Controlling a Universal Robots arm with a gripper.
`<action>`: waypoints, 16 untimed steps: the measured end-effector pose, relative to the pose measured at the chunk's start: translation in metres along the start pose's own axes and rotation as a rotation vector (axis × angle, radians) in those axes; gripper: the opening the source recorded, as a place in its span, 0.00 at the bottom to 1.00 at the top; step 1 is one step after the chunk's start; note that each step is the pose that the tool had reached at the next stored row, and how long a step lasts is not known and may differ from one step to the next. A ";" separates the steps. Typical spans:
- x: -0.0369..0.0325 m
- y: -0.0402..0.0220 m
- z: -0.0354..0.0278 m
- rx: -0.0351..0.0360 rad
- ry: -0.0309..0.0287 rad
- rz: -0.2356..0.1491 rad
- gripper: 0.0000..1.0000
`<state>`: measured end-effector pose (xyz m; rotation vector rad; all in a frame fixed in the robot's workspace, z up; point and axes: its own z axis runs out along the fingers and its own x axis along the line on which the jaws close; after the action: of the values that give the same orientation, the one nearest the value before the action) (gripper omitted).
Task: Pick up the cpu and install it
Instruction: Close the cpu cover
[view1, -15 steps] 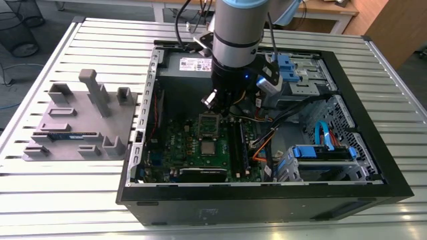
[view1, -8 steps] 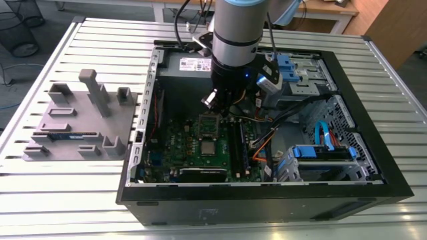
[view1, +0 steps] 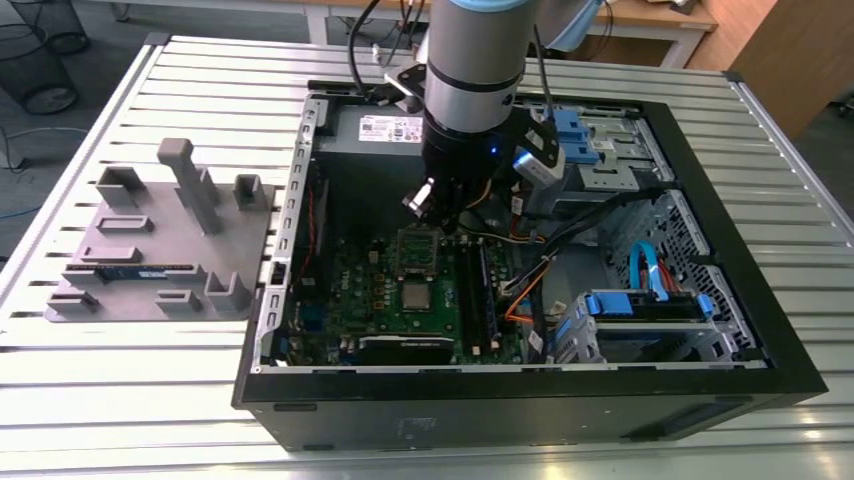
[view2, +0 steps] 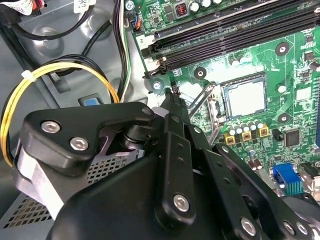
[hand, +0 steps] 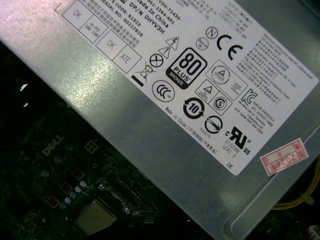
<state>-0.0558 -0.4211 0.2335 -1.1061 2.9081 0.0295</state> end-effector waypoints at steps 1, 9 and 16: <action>0.0001 0.0000 -0.0001 -0.0004 0.0007 0.000 0.11; -0.0001 -0.0001 0.0000 -0.0077 0.0087 0.000 0.11; -0.0002 0.0000 -0.0025 -0.0077 0.0088 -0.004 0.11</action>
<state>-0.0557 -0.4211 0.2361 -1.1159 2.9160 0.0358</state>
